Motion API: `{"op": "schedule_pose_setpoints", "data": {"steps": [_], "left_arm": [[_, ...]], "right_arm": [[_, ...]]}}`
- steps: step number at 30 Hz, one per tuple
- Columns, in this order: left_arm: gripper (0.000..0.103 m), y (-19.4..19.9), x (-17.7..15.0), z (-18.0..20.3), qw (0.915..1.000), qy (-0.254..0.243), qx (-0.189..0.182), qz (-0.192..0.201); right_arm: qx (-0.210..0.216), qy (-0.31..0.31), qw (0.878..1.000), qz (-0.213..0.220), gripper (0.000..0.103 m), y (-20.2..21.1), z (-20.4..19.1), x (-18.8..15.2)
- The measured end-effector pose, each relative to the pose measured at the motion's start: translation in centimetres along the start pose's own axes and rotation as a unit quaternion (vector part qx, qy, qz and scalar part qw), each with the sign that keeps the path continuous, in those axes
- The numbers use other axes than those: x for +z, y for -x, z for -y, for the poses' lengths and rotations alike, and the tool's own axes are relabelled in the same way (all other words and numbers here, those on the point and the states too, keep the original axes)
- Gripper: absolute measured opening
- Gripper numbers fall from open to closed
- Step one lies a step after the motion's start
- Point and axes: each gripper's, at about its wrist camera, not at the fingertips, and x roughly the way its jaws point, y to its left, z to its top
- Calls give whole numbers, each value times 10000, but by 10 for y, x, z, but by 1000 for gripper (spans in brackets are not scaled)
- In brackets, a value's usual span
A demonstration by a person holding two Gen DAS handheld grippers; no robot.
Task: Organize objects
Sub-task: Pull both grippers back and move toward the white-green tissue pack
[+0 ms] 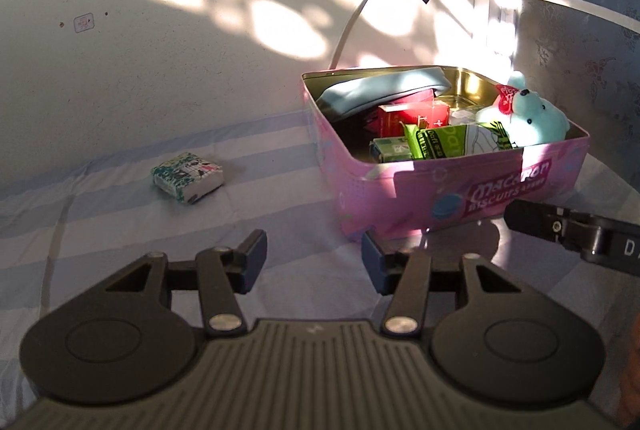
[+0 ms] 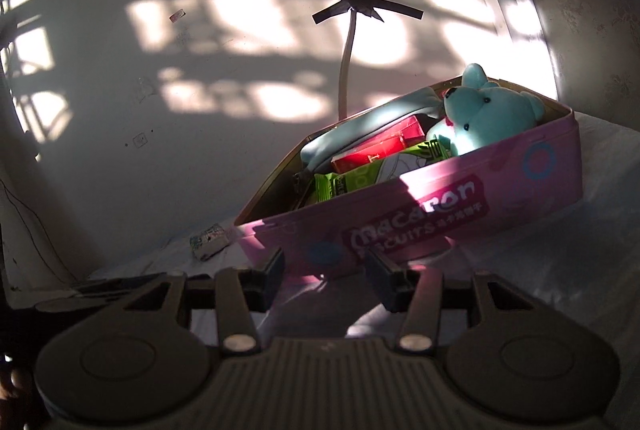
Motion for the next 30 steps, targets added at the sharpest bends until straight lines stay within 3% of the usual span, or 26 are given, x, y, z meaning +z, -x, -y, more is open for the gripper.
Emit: {"op": "schedule_pose_setpoints", "data": {"steps": [8,21,30], "left_arm": [[55,1,-20,-26,9996,145,204,-127],[58,6,-27,-32,9997,214,149,5],[64,5,-29,-38,9995,214,224,45]], "right_arm": [[110,217,9992,-316,47,-12,-30,-18],[-173,179,9997,-15,48,-1,-38,-13],[-136,273,9995,-123,48,-10,-43,-17]]}}
